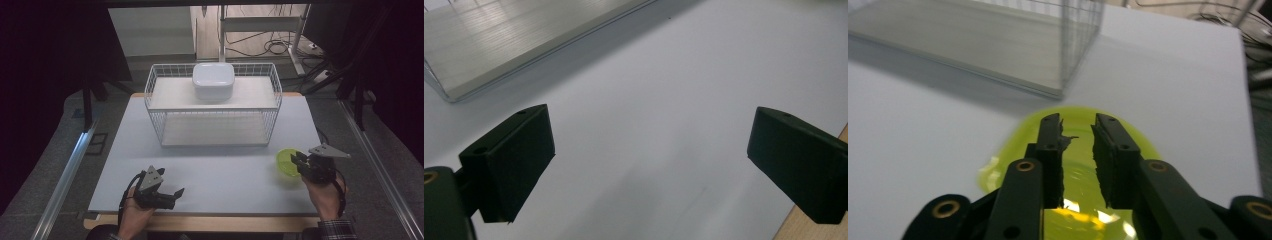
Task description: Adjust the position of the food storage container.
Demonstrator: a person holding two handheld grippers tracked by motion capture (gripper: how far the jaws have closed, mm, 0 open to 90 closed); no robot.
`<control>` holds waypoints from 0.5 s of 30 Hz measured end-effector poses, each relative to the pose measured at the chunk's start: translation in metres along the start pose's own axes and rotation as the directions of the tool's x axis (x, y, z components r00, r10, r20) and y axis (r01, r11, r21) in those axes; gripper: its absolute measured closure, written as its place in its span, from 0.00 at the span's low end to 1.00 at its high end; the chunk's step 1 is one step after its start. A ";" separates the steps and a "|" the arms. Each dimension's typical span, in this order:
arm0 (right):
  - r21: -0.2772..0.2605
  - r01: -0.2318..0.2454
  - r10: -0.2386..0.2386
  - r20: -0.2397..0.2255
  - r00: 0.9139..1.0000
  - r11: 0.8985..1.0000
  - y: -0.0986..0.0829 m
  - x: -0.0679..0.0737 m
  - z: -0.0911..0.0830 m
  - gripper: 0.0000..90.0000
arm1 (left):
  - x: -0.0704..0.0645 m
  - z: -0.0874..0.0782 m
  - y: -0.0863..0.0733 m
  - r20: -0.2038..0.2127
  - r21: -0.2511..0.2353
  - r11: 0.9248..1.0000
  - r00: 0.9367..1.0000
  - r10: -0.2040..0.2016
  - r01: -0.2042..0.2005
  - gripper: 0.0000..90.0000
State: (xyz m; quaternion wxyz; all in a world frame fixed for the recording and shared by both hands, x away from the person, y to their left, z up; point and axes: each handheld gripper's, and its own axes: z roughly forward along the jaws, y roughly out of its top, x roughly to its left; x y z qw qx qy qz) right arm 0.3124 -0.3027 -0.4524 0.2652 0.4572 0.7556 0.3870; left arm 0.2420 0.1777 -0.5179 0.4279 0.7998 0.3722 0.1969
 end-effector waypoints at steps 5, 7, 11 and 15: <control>0.029 -0.066 0.064 0.052 0.997 0.997 -0.007 -0.022 -0.001 0.98 | 0.000 0.000 0.000 -0.001 0.001 1.000 1.000 -0.003 0.003 0.05; 0.031 -0.085 0.082 0.069 0.994 0.996 -0.009 -0.030 -0.002 1.00 | 0.000 0.001 0.000 -0.001 0.003 1.000 1.000 -0.004 0.004 0.05; 0.046 -0.110 0.105 0.100 0.989 0.993 -0.014 -0.043 -0.001 1.00 | 0.000 0.001 -0.001 0.000 0.005 1.000 1.000 -0.007 0.007 0.05; 0.074 -0.141 0.134 0.096 0.986 0.987 -0.020 -0.053 0.005 1.00 | 0.000 0.002 -0.001 0.000 0.010 1.000 1.000 -0.007 0.007 0.05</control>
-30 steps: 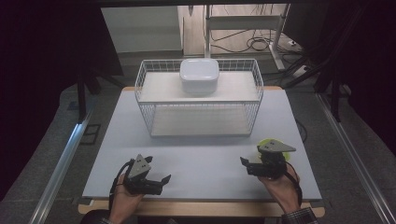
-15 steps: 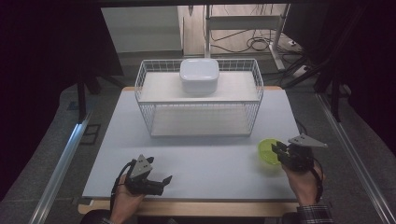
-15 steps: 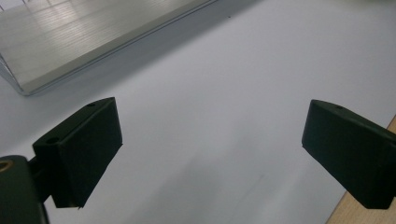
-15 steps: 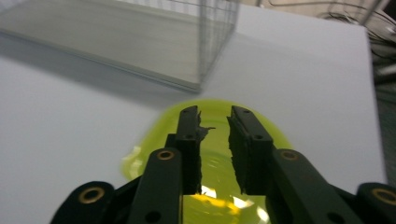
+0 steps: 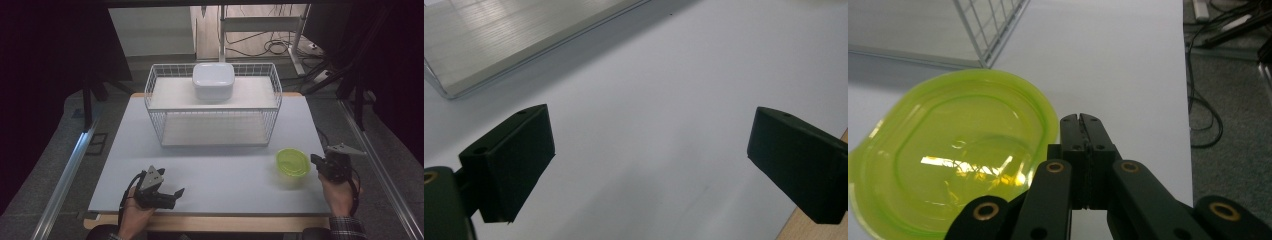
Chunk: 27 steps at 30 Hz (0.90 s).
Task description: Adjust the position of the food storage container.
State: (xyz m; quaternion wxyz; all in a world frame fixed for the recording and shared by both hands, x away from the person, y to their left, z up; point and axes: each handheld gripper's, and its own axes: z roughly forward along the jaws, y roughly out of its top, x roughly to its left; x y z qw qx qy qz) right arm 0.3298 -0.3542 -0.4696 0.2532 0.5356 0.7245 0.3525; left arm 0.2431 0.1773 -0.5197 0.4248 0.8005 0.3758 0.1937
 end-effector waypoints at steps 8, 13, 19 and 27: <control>0.029 -0.023 0.023 -0.025 0.999 0.999 -0.003 -0.005 0.007 1.00 | 0.001 0.001 -0.001 -0.002 0.007 1.000 1.000 -0.002 0.002 0.05; 0.043 -0.021 0.023 -0.040 0.999 0.999 -0.004 -0.002 0.010 1.00 | 0.001 0.003 -0.001 0.002 0.018 1.000 1.000 -0.004 0.004 0.05; 0.054 -0.014 0.018 -0.071 0.997 0.998 -0.003 0.005 0.013 0.99 | 0.001 0.003 -0.001 0.001 0.020 1.000 1.000 -0.002 0.002 0.05; 0.071 0.012 -0.003 -0.118 0.993 0.997 -0.002 0.018 0.017 0.99 | 0.000 0.004 -0.001 0.002 0.023 1.000 1.000 0.003 -0.003 0.05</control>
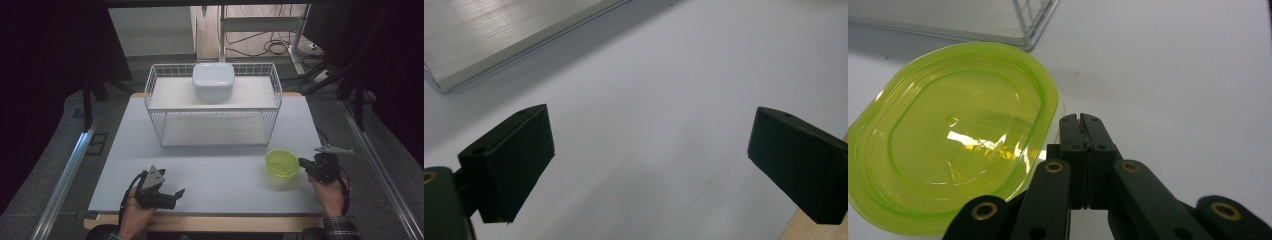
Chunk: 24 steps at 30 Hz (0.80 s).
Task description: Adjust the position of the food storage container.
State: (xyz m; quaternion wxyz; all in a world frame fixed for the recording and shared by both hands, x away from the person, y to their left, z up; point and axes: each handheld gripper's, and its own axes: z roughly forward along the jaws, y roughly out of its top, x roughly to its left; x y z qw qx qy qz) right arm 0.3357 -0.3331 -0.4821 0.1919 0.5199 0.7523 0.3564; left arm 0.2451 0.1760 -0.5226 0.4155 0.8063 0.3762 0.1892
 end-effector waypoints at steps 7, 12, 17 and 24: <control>0.009 0.016 -0.016 -0.032 0.999 1.000 0.001 0.010 0.004 0.99 | 0.000 0.000 0.000 0.000 0.002 1.000 1.000 0.001 -0.001 0.05; 0.021 0.032 -0.031 -0.054 0.998 0.999 0.002 0.020 0.008 0.99 | -0.001 0.000 0.000 -0.001 0.002 1.000 1.000 0.002 -0.002 0.05; 0.025 0.050 -0.048 -0.077 0.996 0.998 0.003 0.029 0.012 0.99 | -0.001 0.000 0.000 0.000 0.002 1.000 1.000 0.002 -0.002 0.05; 0.052 0.075 -0.069 -0.108 0.992 0.996 0.003 0.042 0.020 0.98 | -0.001 0.001 0.000 0.001 0.004 1.000 1.000 0.004 -0.004 0.05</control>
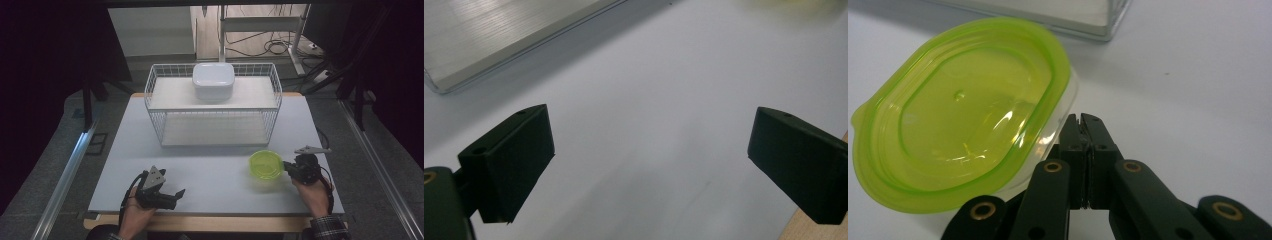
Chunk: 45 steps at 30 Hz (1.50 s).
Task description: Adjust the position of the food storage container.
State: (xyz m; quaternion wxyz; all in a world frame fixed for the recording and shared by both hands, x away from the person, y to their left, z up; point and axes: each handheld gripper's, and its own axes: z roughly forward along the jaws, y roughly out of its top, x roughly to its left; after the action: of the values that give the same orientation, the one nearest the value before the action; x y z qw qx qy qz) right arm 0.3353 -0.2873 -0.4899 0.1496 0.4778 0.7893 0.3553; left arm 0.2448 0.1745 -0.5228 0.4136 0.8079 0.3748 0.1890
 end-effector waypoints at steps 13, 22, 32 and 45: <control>0.035 -0.004 0.007 -0.079 0.997 0.999 0.000 0.012 0.015 0.98 | -0.001 0.001 0.000 0.002 0.006 1.000 1.000 0.005 -0.005 0.05; 0.045 0.011 -0.004 -0.161 0.987 0.999 0.006 0.031 0.032 0.98 | -0.001 0.002 0.000 0.002 0.011 1.000 1.000 0.007 -0.007 0.05; 0.055 0.045 -0.031 -0.232 0.972 0.997 0.012 0.056 0.049 0.98 | -0.002 0.004 0.000 0.001 0.017 1.000 1.000 0.012 -0.012 0.05; 0.062 0.093 -0.071 -0.292 0.954 0.994 0.019 0.083 0.065 0.98 | -0.003 0.005 0.000 0.001 0.022 1.000 1.000 0.015 -0.015 0.05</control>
State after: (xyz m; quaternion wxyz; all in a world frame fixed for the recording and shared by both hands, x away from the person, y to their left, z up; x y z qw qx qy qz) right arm 0.3438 -0.1828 -0.5134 0.0291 0.3931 0.8345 0.3850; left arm 0.2465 0.1695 -0.5255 0.4035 0.8152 0.3708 0.1876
